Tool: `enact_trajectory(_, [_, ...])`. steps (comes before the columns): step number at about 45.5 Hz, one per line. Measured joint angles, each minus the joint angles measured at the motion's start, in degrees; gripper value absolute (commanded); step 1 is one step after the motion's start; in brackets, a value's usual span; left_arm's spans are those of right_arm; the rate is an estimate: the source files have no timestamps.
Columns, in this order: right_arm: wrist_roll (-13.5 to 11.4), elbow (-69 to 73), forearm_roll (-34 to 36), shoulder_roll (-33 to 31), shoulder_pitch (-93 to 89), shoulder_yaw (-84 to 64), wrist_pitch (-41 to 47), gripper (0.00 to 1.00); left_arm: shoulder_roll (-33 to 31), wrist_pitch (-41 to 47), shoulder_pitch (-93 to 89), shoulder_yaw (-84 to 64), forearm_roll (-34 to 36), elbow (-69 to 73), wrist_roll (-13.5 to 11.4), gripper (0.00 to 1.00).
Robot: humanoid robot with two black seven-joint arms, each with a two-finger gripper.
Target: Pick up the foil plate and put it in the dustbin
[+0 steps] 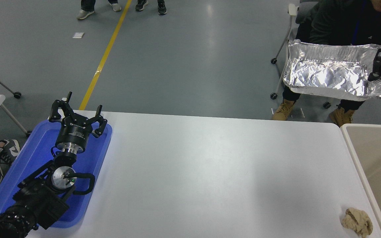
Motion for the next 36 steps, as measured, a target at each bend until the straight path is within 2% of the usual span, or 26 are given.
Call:
enact_trajectory(17, [-0.2,-23.5,9.3,-3.5,-27.1,2.7,-3.1,0.00,0.0,0.0,0.0,0.0,0.0,0.0,0.0,1.00])
enact_trajectory(28, [-3.1,-30.2,13.6,-6.7,-43.8,10.9,-8.9,0.00,0.0,0.0,0.0,0.0,0.0,0.0,0.0,1.00])
enact_trajectory(36, [-4.2,-31.9,14.7,-7.9,-54.4,19.0,-13.8,0.00,0.0,0.0,0.0,0.0,0.0,0.0,0.0,1.00])
